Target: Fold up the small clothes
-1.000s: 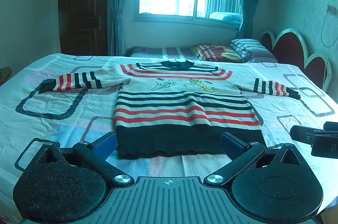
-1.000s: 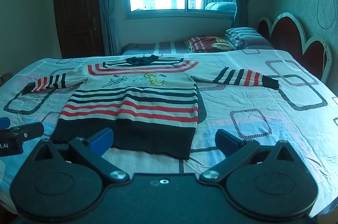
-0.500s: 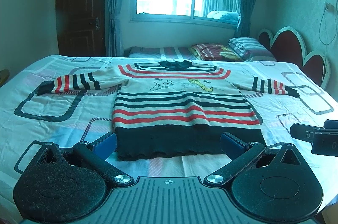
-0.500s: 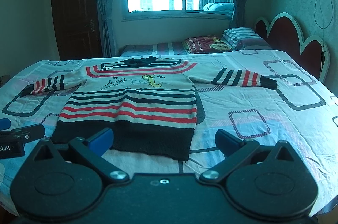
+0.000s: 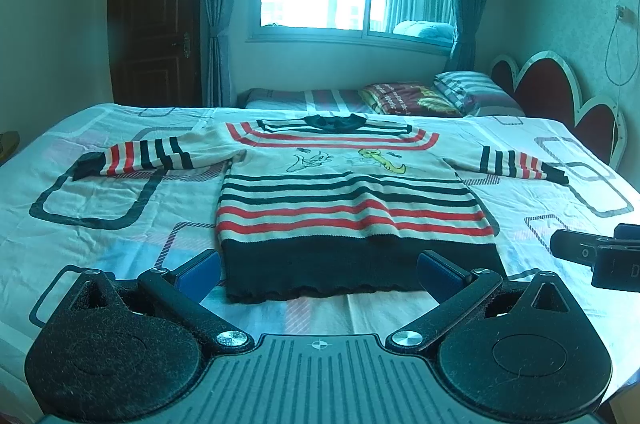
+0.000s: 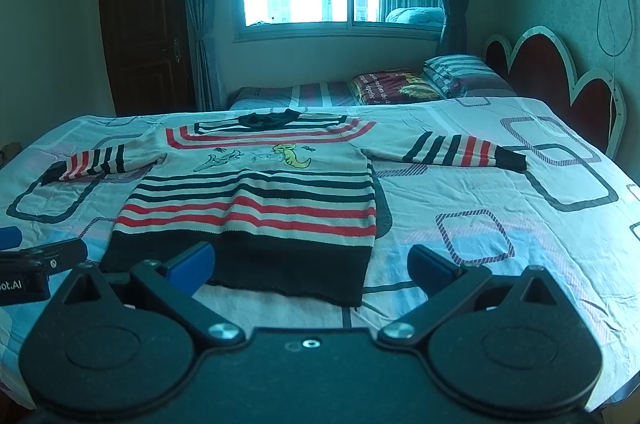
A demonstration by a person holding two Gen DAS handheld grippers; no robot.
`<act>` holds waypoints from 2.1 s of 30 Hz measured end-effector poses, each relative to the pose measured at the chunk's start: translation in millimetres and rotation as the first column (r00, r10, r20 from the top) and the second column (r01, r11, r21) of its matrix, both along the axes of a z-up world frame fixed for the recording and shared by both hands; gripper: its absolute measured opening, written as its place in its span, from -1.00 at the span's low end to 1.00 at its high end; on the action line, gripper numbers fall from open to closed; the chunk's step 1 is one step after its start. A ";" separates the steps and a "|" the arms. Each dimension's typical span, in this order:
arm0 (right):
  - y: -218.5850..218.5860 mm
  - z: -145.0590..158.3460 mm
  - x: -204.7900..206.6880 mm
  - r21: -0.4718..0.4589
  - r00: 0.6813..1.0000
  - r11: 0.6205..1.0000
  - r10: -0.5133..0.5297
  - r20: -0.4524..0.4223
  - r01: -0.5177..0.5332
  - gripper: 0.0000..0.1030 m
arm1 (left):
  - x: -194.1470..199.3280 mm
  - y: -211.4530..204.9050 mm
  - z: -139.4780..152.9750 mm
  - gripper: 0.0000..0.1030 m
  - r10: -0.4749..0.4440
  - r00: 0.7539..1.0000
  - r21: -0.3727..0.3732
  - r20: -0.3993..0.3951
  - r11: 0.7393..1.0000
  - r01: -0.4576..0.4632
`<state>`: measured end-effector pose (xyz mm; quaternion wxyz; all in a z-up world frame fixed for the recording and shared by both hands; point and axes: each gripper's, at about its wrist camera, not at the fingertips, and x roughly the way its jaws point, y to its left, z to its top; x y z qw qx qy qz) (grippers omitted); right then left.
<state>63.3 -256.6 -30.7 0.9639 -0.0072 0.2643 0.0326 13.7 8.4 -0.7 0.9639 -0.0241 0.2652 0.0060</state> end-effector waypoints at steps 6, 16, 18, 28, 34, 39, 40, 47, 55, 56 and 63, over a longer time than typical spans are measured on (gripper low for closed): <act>-1.6 -0.3 0.5 0.002 1.000 1.000 0.005 -0.001 -0.005 0.99 | -1.2 0.1 -0.1 1.00 0.001 1.000 0.002 0.001 1.000 -0.001; -3.5 -1.1 -0.1 0.009 1.000 1.000 0.004 -0.002 -0.004 0.99 | -1.1 -0.5 -0.5 1.00 0.000 1.000 0.006 -0.001 1.000 0.000; -3.2 -1.6 0.3 0.008 1.000 1.000 0.005 -0.003 -0.005 0.99 | -1.2 -1.9 -0.3 1.00 0.003 1.000 0.008 -0.001 1.000 -0.003; -3.0 -2.6 2.4 0.009 1.000 1.000 0.007 -0.005 -0.007 0.99 | 0.3 -3.8 -1.3 1.00 0.010 1.000 0.013 -0.005 1.000 -0.010; -8.0 -2.8 4.3 0.034 1.000 0.999 -0.006 0.001 0.006 0.99 | 0.9 6.1 -0.9 1.00 0.021 1.000 -0.065 0.002 0.998 -0.020; -33.7 -0.9 10.2 0.088 0.986 0.992 -0.104 0.127 0.094 0.99 | 27.8 15.7 -9.8 1.00 -0.030 0.998 -0.118 -0.049 0.993 0.024; -40.1 -0.6 16.4 0.074 0.983 0.991 -0.117 0.141 0.107 0.99 | 36.8 18.9 -11.2 1.00 -0.041 0.998 -0.138 -0.053 0.990 0.033; -120.8 0.7 90.1 0.225 0.935 0.933 -0.319 0.152 0.282 0.89 | 115.1 34.8 -14.4 1.00 -0.051 0.998 -0.193 0.020 0.980 0.054; -252.3 -42.9 223.3 0.473 0.872 0.766 -0.488 -0.013 0.436 -0.02 | 224.9 51.0 -29.4 1.00 0.049 0.998 -0.055 0.037 0.997 -0.047; -268.6 -55.1 237.1 0.525 0.860 0.719 -0.508 -0.053 0.457 -0.08 | 237.6 58.0 -32.7 1.00 0.058 0.998 -0.071 0.029 0.996 -0.056; -340.1 -134.4 310.6 0.689 0.800 0.490 -0.557 -0.223 0.534 -0.20 | 298.9 83.6 -73.9 1.00 0.116 0.991 -0.089 -0.060 0.989 -0.121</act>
